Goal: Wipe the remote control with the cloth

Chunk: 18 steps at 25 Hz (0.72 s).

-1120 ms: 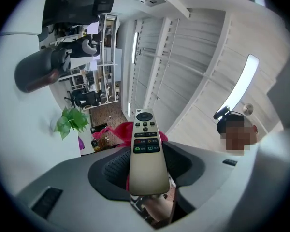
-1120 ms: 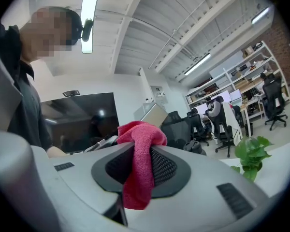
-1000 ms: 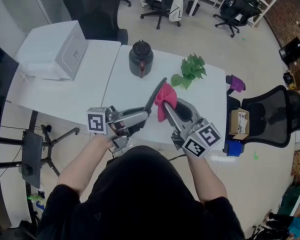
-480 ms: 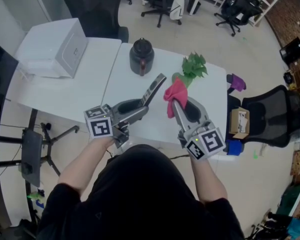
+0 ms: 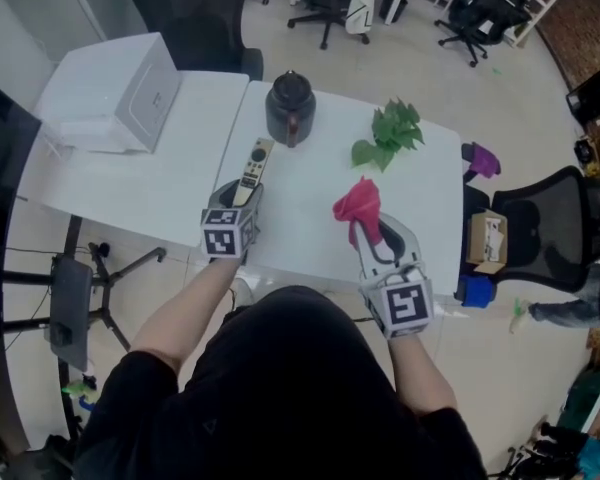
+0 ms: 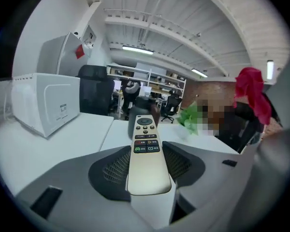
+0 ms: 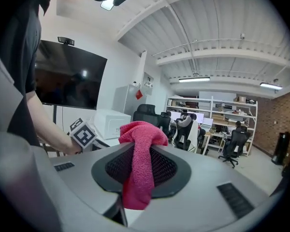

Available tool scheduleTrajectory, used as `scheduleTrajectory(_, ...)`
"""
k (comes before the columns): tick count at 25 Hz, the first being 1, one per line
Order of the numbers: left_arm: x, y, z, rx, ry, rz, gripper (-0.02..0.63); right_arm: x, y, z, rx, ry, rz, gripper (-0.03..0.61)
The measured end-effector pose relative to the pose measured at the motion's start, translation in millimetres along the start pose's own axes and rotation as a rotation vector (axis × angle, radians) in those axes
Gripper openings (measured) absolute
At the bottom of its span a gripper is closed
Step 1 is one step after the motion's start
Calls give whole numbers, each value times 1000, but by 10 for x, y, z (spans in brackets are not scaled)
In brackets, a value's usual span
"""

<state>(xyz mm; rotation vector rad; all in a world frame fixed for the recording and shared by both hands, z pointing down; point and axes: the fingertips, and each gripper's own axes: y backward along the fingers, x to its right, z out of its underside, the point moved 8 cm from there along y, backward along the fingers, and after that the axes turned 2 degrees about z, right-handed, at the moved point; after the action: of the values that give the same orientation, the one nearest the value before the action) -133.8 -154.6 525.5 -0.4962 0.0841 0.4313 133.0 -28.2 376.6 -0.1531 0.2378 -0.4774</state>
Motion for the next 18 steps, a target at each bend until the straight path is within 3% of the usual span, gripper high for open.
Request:
scheduleTrajectory(9,-460,-566,757,-312,0,-216,210,-65,128,189,-97,-12,13,86)
scheduleTrajectory(18,-476,-710,1059,-441,-23,-246,212,-64,192,258,-148,-24,28,86)
